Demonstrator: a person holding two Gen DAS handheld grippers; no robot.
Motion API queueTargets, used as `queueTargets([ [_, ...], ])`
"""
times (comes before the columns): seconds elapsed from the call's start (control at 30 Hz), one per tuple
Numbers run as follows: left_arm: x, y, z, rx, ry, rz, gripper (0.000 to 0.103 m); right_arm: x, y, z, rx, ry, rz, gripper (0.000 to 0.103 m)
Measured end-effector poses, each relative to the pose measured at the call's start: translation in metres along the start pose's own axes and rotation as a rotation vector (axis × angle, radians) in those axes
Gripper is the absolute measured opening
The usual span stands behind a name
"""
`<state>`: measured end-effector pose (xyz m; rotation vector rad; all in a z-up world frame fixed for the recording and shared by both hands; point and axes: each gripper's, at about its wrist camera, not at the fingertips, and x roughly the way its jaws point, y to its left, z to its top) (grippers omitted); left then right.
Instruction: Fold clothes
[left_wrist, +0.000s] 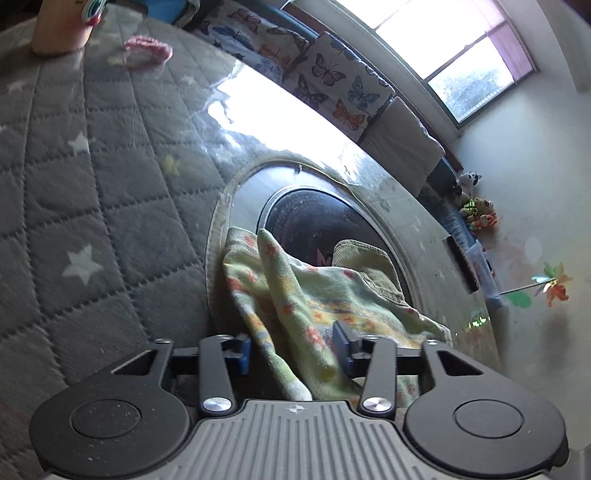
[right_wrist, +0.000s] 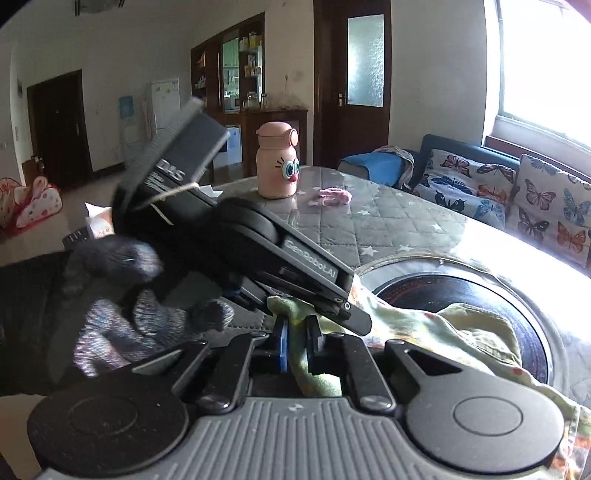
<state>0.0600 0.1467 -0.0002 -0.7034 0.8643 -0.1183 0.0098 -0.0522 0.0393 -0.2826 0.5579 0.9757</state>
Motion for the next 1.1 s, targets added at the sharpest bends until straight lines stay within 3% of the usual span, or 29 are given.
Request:
queueTargets([
  [0.07,0.001,0.001,-0.001,-0.014,0.000,-0.001,0.020,-0.002,0.000,-0.003,0.001,0.005,0.012,0.008],
  [0.2,0.002,0.003,-0.003,-0.012,-0.007,0.002,0.012,-0.006,-0.004,-0.010,0.017,0.013,0.042,0.011],
  [0.37,0.003,0.004,-0.005,-0.009,-0.016,0.006,0.011,-0.019,-0.020,-0.018,0.063,0.000,-0.006,0.018],
  [0.53,0.003,0.005,-0.007,-0.010,-0.021,0.009,0.011,-0.030,-0.059,-0.034,0.143,0.016,-0.155,0.018],
  [0.67,0.003,0.005,-0.007,-0.012,-0.023,0.012,0.011,-0.031,-0.105,-0.048,0.243,0.051,-0.324,0.018],
  [0.8,0.004,0.004,-0.007,-0.009,-0.024,0.014,0.011,-0.032,-0.139,-0.065,0.347,0.084,-0.398,0.018],
  [0.93,0.004,0.004,-0.007,-0.004,-0.024,0.018,0.012,-0.039,-0.152,-0.080,0.344,0.074,-0.459,0.015],
  [1.03,0.004,0.003,-0.007,0.000,-0.024,0.021,0.012,-0.042,-0.162,-0.080,0.347,0.063,-0.522,0.020],
  [1.1,0.004,0.003,-0.007,0.002,-0.025,0.023,0.012,-0.042,-0.173,-0.082,0.385,0.065,-0.536,0.031],
])
